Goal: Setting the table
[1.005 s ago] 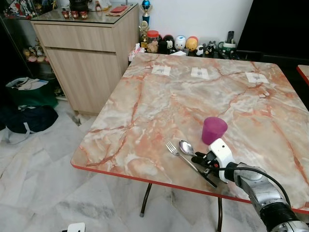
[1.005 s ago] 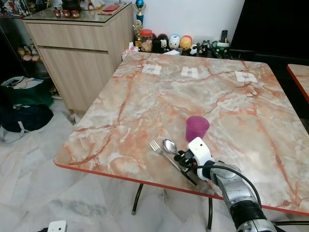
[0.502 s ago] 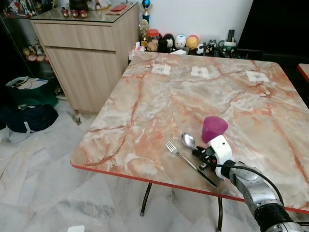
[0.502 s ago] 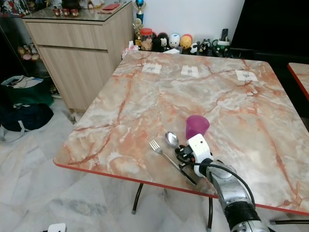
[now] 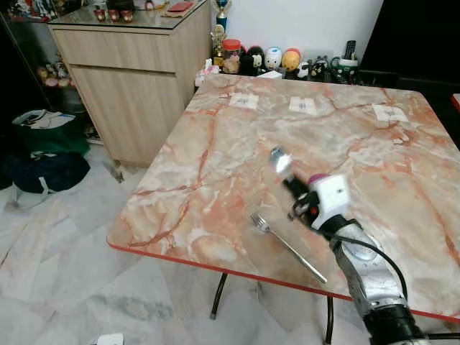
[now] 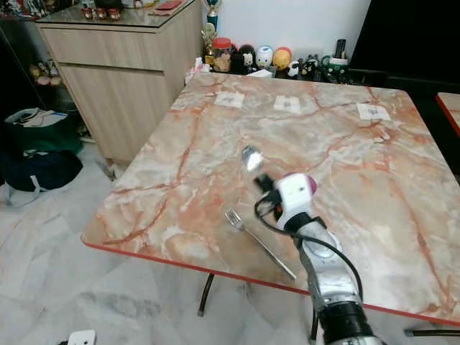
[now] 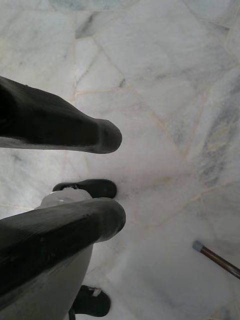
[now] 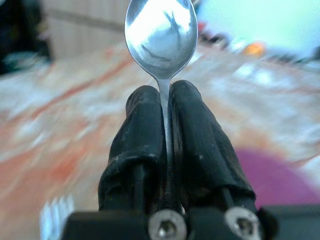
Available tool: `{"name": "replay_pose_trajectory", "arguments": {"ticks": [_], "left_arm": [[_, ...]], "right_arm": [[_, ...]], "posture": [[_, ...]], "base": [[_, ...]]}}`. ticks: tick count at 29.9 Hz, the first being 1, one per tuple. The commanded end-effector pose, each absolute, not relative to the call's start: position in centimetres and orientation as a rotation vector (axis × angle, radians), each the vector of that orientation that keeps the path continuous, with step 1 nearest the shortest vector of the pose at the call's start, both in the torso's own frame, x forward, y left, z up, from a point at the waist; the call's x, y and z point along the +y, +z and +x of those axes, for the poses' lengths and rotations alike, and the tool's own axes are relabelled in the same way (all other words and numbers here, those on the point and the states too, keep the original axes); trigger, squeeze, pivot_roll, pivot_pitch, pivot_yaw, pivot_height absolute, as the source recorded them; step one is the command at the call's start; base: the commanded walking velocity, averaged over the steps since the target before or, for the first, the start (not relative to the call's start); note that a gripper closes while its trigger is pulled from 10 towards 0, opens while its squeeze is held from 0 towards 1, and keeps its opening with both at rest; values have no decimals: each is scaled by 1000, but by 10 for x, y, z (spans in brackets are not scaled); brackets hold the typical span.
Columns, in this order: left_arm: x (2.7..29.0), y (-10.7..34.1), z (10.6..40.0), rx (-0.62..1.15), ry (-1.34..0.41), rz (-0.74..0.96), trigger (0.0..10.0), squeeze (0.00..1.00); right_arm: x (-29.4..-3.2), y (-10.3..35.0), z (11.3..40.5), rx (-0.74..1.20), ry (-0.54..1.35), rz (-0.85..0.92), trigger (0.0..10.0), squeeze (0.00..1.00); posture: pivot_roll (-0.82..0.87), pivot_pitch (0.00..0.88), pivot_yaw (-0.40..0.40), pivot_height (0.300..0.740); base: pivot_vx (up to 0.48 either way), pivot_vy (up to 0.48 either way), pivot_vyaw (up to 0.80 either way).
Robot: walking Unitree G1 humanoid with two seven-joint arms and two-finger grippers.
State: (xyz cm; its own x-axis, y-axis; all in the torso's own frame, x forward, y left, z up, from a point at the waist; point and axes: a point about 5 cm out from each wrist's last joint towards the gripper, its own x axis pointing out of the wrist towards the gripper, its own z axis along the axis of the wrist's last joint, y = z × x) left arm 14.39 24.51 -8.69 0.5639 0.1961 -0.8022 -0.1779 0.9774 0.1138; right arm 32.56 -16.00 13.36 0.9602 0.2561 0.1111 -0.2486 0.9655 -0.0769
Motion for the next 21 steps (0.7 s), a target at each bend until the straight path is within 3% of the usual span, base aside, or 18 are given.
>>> {"name": "replay_pose_trajectory", "arguments": {"ticks": [1,8,12,21], "left_arm": [[244,-89,141,971,216,27,10000,0],[237,-90,143,969,206,25,10000,0],[235,-89,146,963,192,34,10000,0],[235,-88,148,951,193,30,10000,0]], "right_arm": [[-172,141,320,-182,98,-20,10000,0],[-181,145,301,-252,-64,-38,10000,0],[-184,153,299,-289,-101,-2,10000,0],[-171,158,306,-299,-81,-16,10000,0]], "posture": [[-36,4,-18,740],[-49,4,-20,740],[-59,0,-22,740],[-54,0,-29,740]], "base": [[0,0,0],[0,0,0],[0,0,-800],[0,-454,-68]]}}
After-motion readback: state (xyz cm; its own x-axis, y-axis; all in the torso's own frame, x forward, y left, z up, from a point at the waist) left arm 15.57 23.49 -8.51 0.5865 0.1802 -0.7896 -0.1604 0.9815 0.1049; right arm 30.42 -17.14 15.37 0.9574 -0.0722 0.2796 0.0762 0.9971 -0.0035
